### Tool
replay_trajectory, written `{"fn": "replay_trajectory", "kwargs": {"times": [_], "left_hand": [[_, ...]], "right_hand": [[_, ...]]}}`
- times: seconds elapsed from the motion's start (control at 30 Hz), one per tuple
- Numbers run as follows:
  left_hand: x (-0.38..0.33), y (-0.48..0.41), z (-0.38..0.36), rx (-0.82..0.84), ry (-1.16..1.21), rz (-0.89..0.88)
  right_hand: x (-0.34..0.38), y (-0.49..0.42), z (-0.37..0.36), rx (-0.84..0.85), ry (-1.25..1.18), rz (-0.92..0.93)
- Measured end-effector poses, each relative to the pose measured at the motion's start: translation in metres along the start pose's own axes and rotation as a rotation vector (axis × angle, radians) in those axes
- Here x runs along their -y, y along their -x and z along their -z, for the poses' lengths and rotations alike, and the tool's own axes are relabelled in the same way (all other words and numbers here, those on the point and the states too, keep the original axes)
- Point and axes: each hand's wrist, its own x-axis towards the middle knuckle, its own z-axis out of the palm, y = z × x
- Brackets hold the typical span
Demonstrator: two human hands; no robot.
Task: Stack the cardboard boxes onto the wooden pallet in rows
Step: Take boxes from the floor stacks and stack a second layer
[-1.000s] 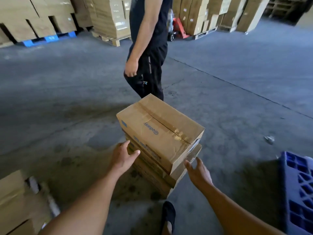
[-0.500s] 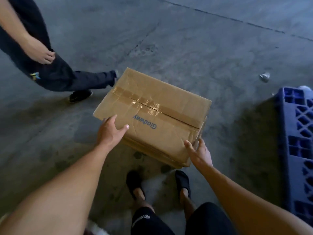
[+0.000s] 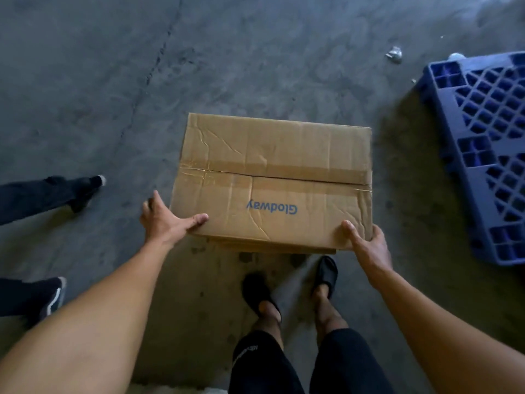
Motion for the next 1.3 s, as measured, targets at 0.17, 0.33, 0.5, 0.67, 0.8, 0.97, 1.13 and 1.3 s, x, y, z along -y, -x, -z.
{"fn": "replay_trajectory", "kwargs": {"times": [0.17, 0.33, 0.5, 0.67, 0.8, 0.97, 1.13, 1.3], "left_hand": [[0.010, -0.017, 0.001, 0.207, 0.261, -0.045], [-0.007, -0.022, 0.023, 0.178, 0.453, -0.054], [-0.016, -0.006, 0.063, 0.170, 0.759, -0.009], [-0.006, 0.038, 0.102, -0.053, 0.864, 0.017], [-0.005, 0.109, 0.108, -0.264, 1.021, 0.042], [-0.020, 0.233, 0.074, -0.544, 1.096, 0.186], [-0.024, 0.359, 0.025, -0.770, 1.191, 0.324], [-0.032, 0.480, -0.024, -0.944, 1.169, 0.417]], "right_hand": [[0.011, -0.002, 0.000, -0.004, -0.050, 0.031], [0.056, -0.009, 0.015, 0.040, -0.152, 0.106], [0.128, -0.013, 0.019, 0.203, -0.241, 0.224], [0.192, -0.012, 0.011, 0.358, -0.201, 0.396], [0.237, -0.016, 0.008, 0.528, -0.168, 0.567], [0.257, -0.008, 0.021, 0.701, -0.010, 0.766], [0.229, 0.017, 0.043, 0.872, 0.087, 0.888], [0.184, 0.056, 0.081, 1.031, 0.142, 0.940]]}}
